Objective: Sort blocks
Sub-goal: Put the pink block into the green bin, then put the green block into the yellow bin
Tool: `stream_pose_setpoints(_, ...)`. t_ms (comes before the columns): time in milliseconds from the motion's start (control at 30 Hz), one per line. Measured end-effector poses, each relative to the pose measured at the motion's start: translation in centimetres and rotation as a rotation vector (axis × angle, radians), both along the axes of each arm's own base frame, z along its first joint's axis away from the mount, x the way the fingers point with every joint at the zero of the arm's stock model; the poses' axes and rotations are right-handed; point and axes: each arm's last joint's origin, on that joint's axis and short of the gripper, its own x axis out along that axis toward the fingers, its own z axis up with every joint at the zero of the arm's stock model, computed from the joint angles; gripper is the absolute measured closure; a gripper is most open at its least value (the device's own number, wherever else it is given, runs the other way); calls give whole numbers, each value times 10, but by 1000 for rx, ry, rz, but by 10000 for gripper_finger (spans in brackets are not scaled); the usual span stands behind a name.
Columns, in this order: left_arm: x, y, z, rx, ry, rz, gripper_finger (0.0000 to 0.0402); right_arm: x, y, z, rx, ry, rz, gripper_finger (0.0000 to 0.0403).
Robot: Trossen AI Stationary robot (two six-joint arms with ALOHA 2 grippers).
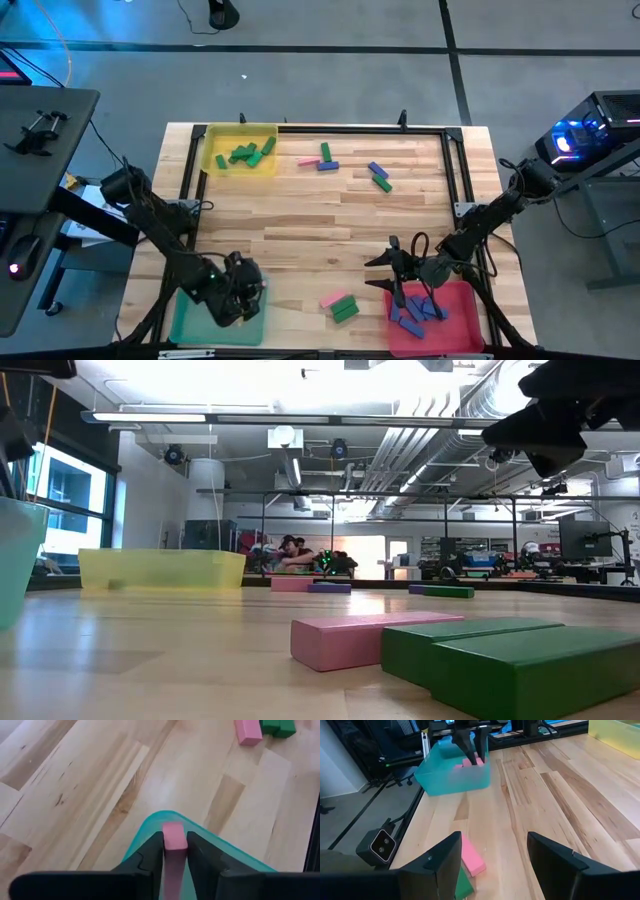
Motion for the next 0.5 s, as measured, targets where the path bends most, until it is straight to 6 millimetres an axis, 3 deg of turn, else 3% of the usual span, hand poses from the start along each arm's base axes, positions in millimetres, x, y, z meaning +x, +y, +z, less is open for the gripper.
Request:
stream_pose_setpoints(300, 0, 0, 1, -78, 75, -18, 257, 0, 0, -1, -4, 9, -1, 192)
stream_pose_setpoints(500, -5, 0, 16, -169, 63, -32, 241, 0, 0, -1, -3, 9, -1, 192)
